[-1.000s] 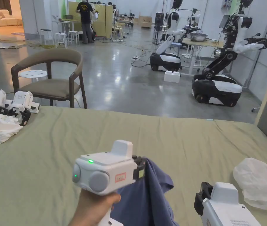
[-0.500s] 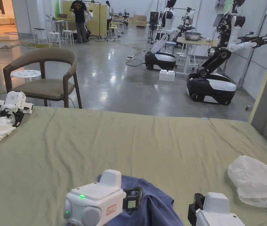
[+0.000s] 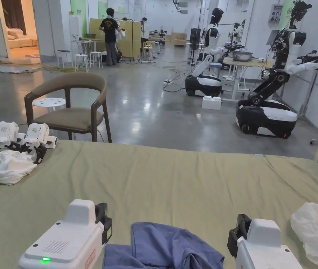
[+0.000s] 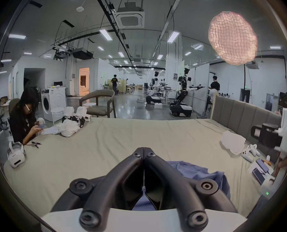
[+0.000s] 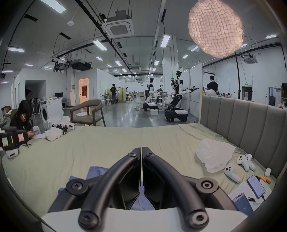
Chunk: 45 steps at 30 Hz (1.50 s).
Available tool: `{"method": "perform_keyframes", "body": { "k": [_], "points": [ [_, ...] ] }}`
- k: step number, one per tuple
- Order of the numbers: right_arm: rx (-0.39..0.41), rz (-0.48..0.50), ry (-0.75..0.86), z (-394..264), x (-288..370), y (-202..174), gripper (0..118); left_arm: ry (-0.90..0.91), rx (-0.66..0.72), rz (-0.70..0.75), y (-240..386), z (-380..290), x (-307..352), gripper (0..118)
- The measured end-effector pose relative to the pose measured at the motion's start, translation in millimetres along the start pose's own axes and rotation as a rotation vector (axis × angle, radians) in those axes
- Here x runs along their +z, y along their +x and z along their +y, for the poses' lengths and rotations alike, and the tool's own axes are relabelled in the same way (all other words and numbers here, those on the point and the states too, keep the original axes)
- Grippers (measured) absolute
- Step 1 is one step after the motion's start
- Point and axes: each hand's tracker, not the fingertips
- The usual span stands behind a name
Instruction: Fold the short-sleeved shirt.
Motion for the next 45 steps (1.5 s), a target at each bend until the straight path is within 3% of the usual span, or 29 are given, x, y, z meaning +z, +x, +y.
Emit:
{"method": "perform_keyframes", "body": {
  "k": [3,14,16,17,18,19,23,26,29,31,35,37,39,42,45],
  "points": [
    [-0.002,0.009,0.006,6,-2,-2,0,-0.071,-0.011,0.015,-9,-6,1,0],
    [0.014,0.058,-0.113,-27,-1,-2,0,-0.682,0.075,-0.059,-33,-109,-44,0],
    [0.024,0.059,-0.15,-41,0,-3,0,-0.76,0.108,-0.075,-33,-128,-53,21],
    [0.024,0.06,-0.166,-47,1,-3,0,-0.789,0.132,-0.069,-33,-136,-57,39],
    [0.02,0.063,-0.181,-54,1,-2,0,-0.819,0.158,-0.069,-32,-144,-61,64],
    [0.018,0.062,-0.197,-59,2,-2,0,-0.862,0.168,-0.063,-30,-153,-65,71],
    [0.017,0.046,-0.227,-75,8,3,0,-0.983,0.056,-0.013,-12,-186,-77,69],
    [0.005,0.029,-0.25,-84,13,13,0,-0.909,-0.017,0.043,4,-182,-75,65],
    [-0.012,0.005,-0.28,-91,14,26,0,-0.881,-0.098,0.036,17,-182,-70,38],
    [-0.02,-0.009,-0.308,-95,14,35,0,-0.858,-0.14,0.031,24,-181,-68,0],
    [-0.027,-0.001,-0.424,-103,11,51,3,-0.859,-0.124,-0.006,23,-178,-66,0],
    [-0.029,0.017,-0.495,-109,9,57,18,-0.838,-0.071,-0.023,16,-173,-62,0],
    [-0.028,0.021,-0.56,-120,7,59,46,-0.803,0.003,-0.054,5,-165,-57,0],
    [-0.034,0.038,-0.661,-140,1,54,77,-0.774,0.04,-0.058,-6,-156,-46,0],
    [-0.056,0.065,-0.742,-161,-6,45,78,-0.743,0.075,-0.073,-13,-145,-34,0]
  ]
}}
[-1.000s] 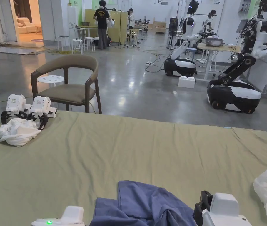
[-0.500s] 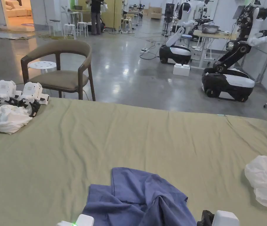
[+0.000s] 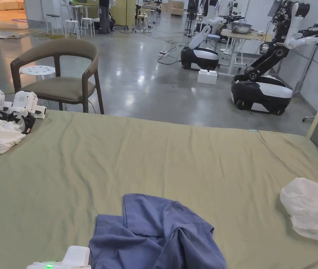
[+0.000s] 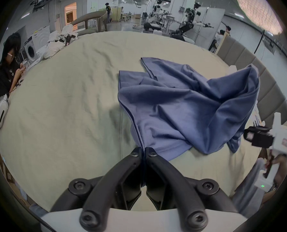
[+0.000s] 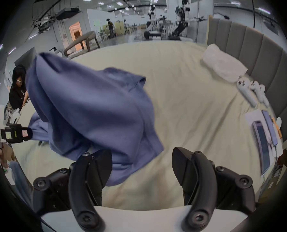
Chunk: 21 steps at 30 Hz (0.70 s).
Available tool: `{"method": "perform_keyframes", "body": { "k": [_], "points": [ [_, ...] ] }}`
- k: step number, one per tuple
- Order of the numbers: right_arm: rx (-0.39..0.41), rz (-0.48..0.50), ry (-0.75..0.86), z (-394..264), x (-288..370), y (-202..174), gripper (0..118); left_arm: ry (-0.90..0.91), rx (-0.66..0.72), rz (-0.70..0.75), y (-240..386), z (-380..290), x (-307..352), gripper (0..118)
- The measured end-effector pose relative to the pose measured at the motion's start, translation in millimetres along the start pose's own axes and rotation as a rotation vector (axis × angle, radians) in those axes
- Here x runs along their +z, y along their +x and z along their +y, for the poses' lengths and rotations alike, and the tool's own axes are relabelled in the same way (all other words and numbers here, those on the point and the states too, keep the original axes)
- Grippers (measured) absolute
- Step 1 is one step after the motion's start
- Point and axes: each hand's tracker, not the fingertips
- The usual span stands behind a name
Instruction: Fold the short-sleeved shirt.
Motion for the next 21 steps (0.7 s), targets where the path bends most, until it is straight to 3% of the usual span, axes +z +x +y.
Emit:
{"method": "perform_keyframes", "body": {
  "k": [8,10,11,15,21],
  "points": [
    [0.025,-0.003,-0.072,-6,-45,-23,71,0.017,0.006,-0.01,-8,-1,2,0],
    [0.028,0.016,-0.058,-1,-40,-22,39,0.024,0.018,-0.014,-9,-1,5,0],
    [0.029,0.025,-0.051,1,-38,-20,6,0.03,0.019,-0.015,-10,0,6,0],
    [0.044,-0.004,-0.024,10,-24,-8,4,0.054,0.021,-0.012,-15,7,11,0],
    [0.045,-0.072,0.163,44,25,20,4,0.184,0.016,0.011,-29,33,43,0]
  ]
}}
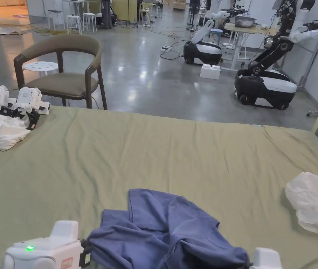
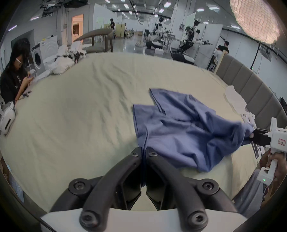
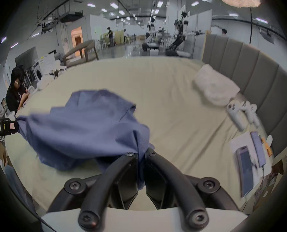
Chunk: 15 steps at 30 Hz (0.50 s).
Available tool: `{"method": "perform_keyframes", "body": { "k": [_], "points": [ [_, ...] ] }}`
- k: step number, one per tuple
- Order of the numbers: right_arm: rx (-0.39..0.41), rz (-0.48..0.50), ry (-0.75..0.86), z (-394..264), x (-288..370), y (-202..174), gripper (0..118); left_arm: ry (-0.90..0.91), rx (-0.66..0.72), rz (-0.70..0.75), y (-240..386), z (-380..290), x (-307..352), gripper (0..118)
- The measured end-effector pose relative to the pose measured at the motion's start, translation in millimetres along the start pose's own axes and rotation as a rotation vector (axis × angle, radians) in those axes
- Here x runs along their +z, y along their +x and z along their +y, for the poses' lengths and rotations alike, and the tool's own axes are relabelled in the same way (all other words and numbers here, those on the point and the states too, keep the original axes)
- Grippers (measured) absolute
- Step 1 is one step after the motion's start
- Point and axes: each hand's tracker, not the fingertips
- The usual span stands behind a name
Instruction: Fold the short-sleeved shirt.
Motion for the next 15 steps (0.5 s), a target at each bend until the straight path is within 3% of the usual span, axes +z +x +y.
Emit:
{"method": "perform_keyframes", "body": {
  "k": [6,15],
  "points": [
    [0.015,-0.042,0.145,53,34,29,4,0.145,-0.025,0.029,-17,53,34,0],
    [0.074,-0.025,0.331,144,65,25,4,0.347,-0.035,0.045,-33,153,80,0]
  ]
}}
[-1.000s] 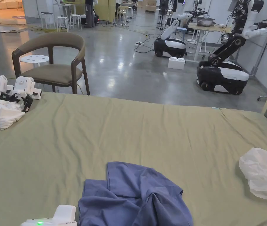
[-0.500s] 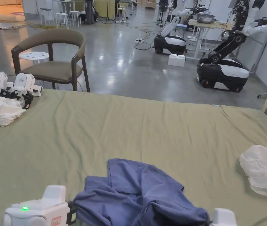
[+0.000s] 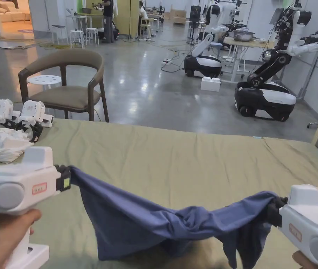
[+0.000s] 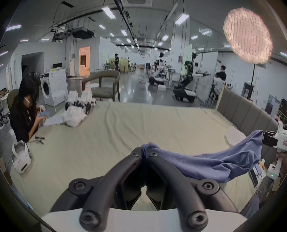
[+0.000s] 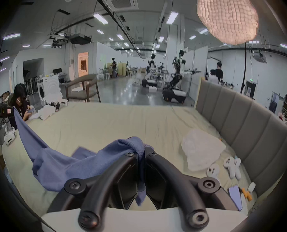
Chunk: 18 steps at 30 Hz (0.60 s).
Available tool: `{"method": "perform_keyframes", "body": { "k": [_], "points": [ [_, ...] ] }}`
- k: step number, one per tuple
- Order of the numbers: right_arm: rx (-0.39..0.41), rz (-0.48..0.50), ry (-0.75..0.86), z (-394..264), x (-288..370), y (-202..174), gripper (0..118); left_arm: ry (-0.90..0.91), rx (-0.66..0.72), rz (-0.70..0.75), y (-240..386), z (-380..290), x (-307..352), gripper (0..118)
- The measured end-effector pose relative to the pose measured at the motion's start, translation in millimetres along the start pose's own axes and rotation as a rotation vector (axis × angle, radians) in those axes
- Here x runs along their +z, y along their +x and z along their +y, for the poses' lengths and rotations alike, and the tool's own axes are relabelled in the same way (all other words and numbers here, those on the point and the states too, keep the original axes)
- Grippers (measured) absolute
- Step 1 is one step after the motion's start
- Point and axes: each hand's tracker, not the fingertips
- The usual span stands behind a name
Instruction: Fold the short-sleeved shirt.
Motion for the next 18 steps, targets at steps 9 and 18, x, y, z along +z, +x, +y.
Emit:
{"method": "perform_keyframes", "body": {
  "k": [9,18],
  "points": [
    [0.05,-0.011,0.17,116,1,-4,4,0.112,-0.016,0.057,-18,103,7,0],
    [0.03,-0.019,0.243,216,-22,-3,4,0.189,0.006,0.085,-23,192,-2,0]
  ]
}}
